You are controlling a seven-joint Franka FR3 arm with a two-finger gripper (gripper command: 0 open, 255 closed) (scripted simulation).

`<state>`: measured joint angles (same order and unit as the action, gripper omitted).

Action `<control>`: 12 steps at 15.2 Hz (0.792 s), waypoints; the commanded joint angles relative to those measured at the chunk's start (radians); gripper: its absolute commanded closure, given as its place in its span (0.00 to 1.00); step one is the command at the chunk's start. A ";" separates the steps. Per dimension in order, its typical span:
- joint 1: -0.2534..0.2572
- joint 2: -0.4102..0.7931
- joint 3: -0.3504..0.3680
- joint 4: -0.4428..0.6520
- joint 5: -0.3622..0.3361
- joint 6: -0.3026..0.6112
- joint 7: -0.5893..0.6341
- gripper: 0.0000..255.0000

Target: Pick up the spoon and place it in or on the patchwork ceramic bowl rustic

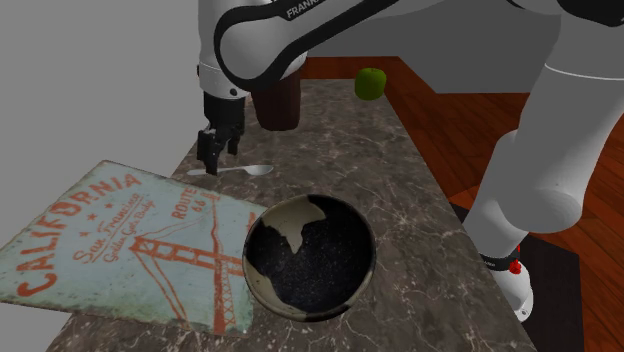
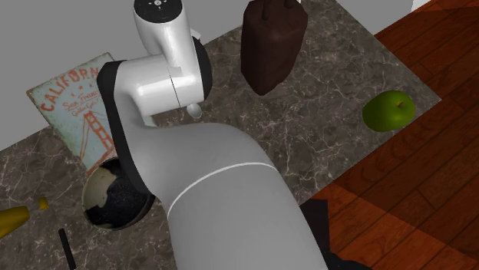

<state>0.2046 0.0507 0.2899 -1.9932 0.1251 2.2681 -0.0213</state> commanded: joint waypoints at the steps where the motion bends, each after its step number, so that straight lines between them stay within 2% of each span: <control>1: 0.002 0.023 0.001 -0.006 -0.006 0.030 0.003 0.00; 9: 0.002 0.023 0.001 -0.006 -0.006 0.030 0.003 0.00; 10: 0.002 0.023 0.001 -0.006 -0.006 0.030 0.003 1.00; 12: 0.002 0.023 0.001 -0.006 -0.006 0.030 0.003 1.00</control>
<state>0.2070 0.0739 0.2911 -1.9996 0.1187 2.2978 -0.0184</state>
